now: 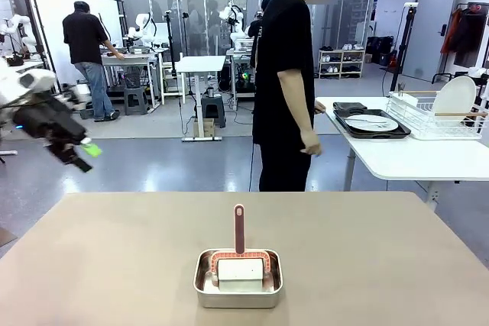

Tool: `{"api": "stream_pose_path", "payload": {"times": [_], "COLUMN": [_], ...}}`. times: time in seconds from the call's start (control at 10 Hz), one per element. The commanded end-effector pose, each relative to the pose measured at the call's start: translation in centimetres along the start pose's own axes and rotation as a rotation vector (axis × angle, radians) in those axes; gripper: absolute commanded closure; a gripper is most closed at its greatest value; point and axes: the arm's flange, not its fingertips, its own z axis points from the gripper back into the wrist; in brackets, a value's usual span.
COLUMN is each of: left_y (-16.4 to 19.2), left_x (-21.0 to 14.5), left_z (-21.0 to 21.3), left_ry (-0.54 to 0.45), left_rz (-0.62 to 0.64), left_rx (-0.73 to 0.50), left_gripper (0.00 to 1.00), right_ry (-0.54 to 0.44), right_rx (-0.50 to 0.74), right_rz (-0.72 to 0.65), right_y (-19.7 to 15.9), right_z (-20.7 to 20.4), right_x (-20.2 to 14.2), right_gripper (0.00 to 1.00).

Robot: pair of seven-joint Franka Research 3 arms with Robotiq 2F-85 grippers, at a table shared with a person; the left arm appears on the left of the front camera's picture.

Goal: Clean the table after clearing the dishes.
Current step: When the right (or left) Handle tray is removed, use the right hand (or left hand) to clean the right (or left) side of the table with the Lint Roller.

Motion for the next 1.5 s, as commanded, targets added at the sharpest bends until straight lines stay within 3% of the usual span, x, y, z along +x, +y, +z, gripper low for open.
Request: {"api": "stream_pose_path", "payload": {"times": [0.0, 0.2, 0.4, 0.6, 1.1, 1.4], "left_y": [-4.2, -8.5, -10.3, -11.3, -11.1, -16.1], "left_x": [2.4, 3.7, 3.8, 5.3, 5.1, 10.9], "left_z": [-2.7, -6.6, -10.2, -9.5, -9.8, -15.1], "left_ry": [0.125, 0.237, 0.264, 0.3, 0.292, 0.368], "left_rz": [-0.213, -0.372, -0.496, -0.432, -0.453, -0.778], "left_rx": [0.118, 0.189, 0.231, 0.199, 0.204, 0.224], "left_gripper": [0.0, 0.0, 0.0, 0.0, 0.0, 0.0], "right_ry": [-0.008, -0.008, -0.008, -0.008, -0.008, -0.008], "right_rx": [0.008, 0.008, 0.008, 0.008, 0.008, 0.008], "right_rz": [0.008, 0.008, 0.008, 0.008, 0.008, 0.008], "right_y": [0.5, 0.5, 0.5, 0.5, 0.5, 0.5], "right_z": [-0.1, -0.1, -0.1, -0.1, -0.1, -0.1], "right_x": [-0.4, -0.4, -0.4, -0.4, -0.4, -0.4], "right_gripper": [0.07, 0.07, 0.07, 0.07, 0.07, 0.07]}}
